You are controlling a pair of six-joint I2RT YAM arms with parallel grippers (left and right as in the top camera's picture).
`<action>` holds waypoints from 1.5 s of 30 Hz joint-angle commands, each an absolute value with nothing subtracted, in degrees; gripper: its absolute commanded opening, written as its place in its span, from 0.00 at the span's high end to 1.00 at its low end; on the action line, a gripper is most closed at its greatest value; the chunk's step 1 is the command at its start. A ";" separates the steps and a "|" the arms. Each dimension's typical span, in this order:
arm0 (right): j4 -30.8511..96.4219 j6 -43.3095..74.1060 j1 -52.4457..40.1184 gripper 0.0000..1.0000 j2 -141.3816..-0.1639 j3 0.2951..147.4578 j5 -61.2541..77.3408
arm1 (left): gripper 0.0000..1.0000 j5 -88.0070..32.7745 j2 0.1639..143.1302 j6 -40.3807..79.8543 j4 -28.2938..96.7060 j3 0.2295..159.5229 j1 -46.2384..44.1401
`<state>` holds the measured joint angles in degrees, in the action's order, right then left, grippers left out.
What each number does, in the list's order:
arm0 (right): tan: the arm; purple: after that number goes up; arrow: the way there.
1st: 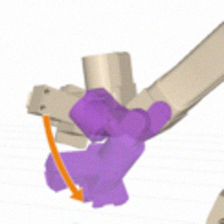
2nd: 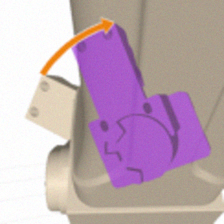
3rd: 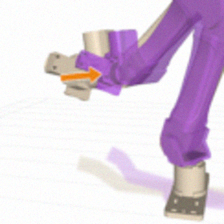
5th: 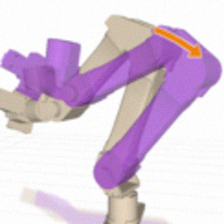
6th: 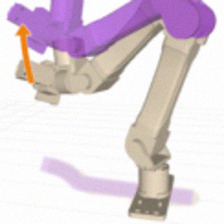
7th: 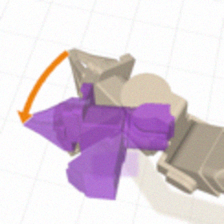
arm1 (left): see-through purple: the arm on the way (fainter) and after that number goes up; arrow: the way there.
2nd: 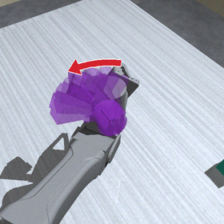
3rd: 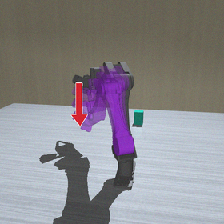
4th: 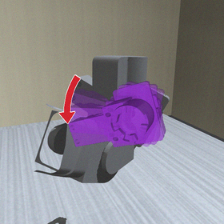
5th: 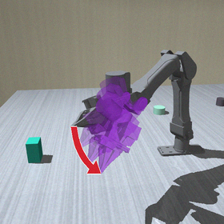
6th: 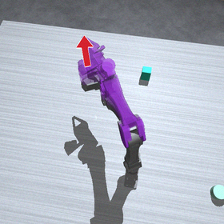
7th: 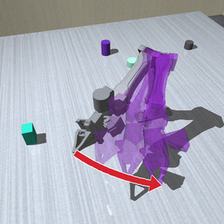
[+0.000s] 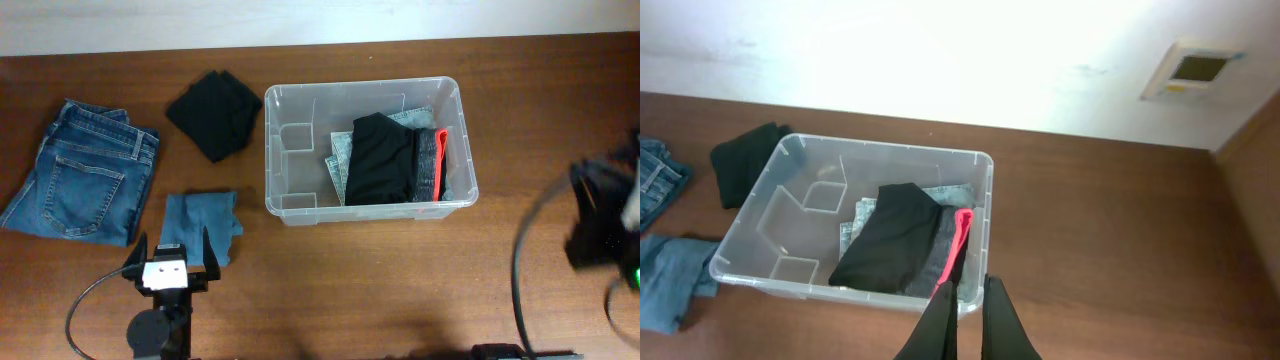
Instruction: Pack container
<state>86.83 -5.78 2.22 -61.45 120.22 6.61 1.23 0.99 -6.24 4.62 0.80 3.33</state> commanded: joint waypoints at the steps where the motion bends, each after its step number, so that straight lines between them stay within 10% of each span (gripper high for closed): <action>1: 88.60 -5.48 2.81 0.96 -58.76 120.38 4.93 | 0.00 0.62 0.78 -6.79 4.73 0.54 3.42; 24: 88.53 -0.99 2.66 0.91 -54.08 116.14 -5.87 | 0.01 0.62 0.78 -6.79 4.73 0.54 3.42; 30: 88.55 -0.97 2.66 0.54 -54.08 115.66 -5.82 | 0.00 0.62 0.78 -6.79 4.73 0.54 3.42; 41: 87.99 -1.21 2.66 0.58 -54.39 115.00 3.68 | 0.00 0.62 0.78 -6.79 4.73 0.54 3.42; 45: 89.54 -1.21 2.66 0.19 -54.41 114.74 3.86 | 0.00 0.62 0.78 -6.79 4.73 0.54 3.42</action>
<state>89.01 -1.32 2.26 -54.02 115.26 1.58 1.23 0.99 -6.24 4.62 0.80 3.33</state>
